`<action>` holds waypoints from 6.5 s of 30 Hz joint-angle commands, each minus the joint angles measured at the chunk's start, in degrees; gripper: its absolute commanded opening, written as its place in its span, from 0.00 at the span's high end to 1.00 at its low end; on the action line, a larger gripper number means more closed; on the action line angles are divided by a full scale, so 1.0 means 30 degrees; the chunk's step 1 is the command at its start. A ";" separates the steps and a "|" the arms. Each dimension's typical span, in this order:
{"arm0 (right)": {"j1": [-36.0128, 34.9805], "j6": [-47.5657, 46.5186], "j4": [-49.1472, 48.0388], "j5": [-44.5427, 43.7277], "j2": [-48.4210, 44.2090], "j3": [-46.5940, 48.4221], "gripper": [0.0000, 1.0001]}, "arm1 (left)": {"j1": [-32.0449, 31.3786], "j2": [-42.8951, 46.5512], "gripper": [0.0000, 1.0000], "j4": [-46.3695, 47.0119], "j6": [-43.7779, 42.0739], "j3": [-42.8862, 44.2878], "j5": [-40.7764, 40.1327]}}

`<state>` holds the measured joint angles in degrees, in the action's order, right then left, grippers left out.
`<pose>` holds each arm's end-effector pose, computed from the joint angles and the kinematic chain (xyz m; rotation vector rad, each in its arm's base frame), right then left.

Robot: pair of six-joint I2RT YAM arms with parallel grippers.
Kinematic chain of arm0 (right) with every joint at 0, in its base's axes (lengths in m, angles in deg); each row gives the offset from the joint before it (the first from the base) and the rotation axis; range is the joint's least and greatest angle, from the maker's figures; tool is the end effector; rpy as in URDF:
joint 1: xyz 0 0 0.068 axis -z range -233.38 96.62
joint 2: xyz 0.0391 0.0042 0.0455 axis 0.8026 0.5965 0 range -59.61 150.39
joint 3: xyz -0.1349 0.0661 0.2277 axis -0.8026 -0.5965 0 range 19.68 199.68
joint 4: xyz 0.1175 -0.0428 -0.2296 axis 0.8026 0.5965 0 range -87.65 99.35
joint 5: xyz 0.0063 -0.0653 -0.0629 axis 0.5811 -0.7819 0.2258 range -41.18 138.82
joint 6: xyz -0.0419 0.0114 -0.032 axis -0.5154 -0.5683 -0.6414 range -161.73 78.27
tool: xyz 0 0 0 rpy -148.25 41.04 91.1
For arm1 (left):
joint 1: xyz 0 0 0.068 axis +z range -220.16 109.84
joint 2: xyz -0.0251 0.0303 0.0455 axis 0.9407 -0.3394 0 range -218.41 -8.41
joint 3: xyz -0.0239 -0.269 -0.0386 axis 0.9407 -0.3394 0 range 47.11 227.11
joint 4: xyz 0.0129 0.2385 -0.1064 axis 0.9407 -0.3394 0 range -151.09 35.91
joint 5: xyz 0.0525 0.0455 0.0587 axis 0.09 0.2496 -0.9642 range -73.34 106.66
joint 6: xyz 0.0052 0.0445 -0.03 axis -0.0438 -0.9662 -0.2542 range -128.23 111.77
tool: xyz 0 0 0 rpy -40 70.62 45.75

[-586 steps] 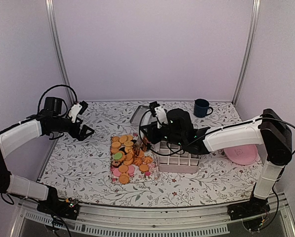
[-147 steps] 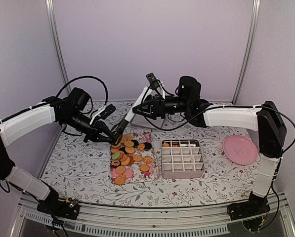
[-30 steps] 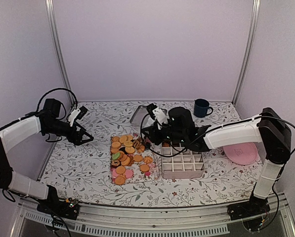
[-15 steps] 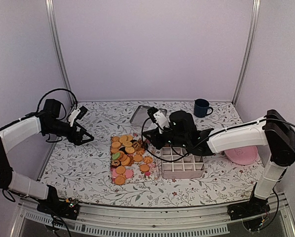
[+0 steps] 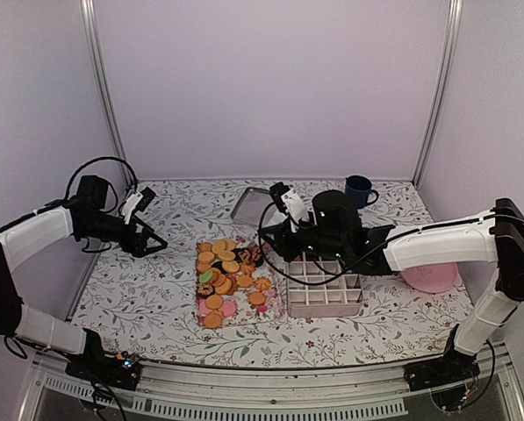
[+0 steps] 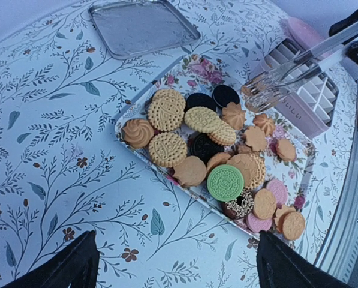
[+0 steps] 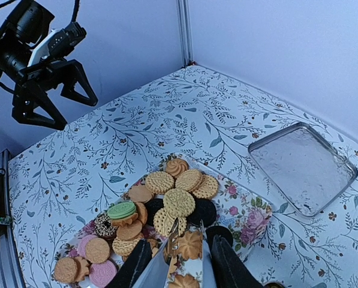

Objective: Pack the cookies
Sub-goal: Pick up the fake cookies from the plate, then place the fake cookies in the empty pocket of the box, then pick up the fake cookies from the plate.

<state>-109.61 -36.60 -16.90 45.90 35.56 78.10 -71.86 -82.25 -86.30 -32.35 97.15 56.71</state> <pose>0.2130 0.3152 0.2449 -0.8015 1.7604 0.6810 0.2507 -0.0304 0.2391 0.7791 2.2290 -0.6996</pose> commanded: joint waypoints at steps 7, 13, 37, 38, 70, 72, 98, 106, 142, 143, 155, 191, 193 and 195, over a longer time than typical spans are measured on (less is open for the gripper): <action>-0.0132 0.0646 0.0074 -0.0229 -0.0700 -0.0660 0.65 | 0.0188 0.0031 0.09 0.0262 0.0005 -0.0300 0.0450; -0.0141 0.0888 0.0309 -0.0126 -0.1254 -0.1322 0.62 | 0.0184 0.0122 0.09 0.0276 -0.0103 -0.0390 0.0389; -0.0437 0.1245 0.0260 -0.0038 -0.1224 -0.1619 0.57 | 0.0200 0.0085 0.09 0.0276 -0.0133 -0.0493 0.0624; -0.0446 0.1183 0.0119 -0.0157 -0.1139 -0.1445 0.58 | 0.0186 0.0092 0.09 0.0273 -0.0167 -0.0521 0.0638; -0.1326 0.0912 -0.0613 -0.1687 -0.0626 -0.1935 0.71 | 0.0165 0.0066 0.09 0.0276 -0.0182 -0.0584 0.0827; -0.1326 0.0913 -0.0616 -0.1748 -0.0846 -0.1694 0.74 | 0.0169 0.0035 0.09 0.0276 -0.0112 -0.0539 0.0836; 0.1970 -0.0664 0.1055 -0.3502 -0.7020 -0.3025 0.80 | 0.0158 -0.0421 0.09 0.0513 -0.0083 -0.0398 0.0645; 0.2982 -0.0165 0.1639 -0.3910 -0.8545 -0.4777 0.80 | 0.0167 -0.1399 0.09 0.0633 0.0149 0.0173 0.1005; 0.3830 -0.0490 0.1698 -0.4344 -0.9283 -0.6011 0.63 | 0.0156 -0.0664 0.09 0.0474 0.0217 -0.0091 0.1003; 0.3830 -0.0525 0.1698 -0.4346 -0.9309 -0.5940 0.63 | 0.0166 -0.0653 0.09 0.0466 0.0203 -0.0072 0.1004; 0.3815 -0.0947 0.1728 -0.3878 -0.9105 -0.5545 0.58 | 0.0154 -0.0573 0.09 0.0352 0.0170 -0.0071 0.1005; -0.2300 0.1143 -0.0556 0.0022 -0.1272 -0.0781 0.58 | 0.0477 -0.0520 0.09 -0.0163 -0.0342 0.0019 0.0681; -0.2286 0.1269 -0.0683 0.0129 -0.0984 -0.0751 0.57 | 0.0479 -0.0507 0.09 -0.0178 -0.0318 -0.0003 0.0700; -0.2297 0.1305 -0.0729 0.0137 -0.0732 -0.0760 0.57 | 0.0480 -0.0488 0.09 -0.0164 -0.0310 -0.0010 0.0683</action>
<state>-116.12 -34.00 -15.26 45.18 31.70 73.86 -71.00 -85.07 -86.28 -32.66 96.34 58.00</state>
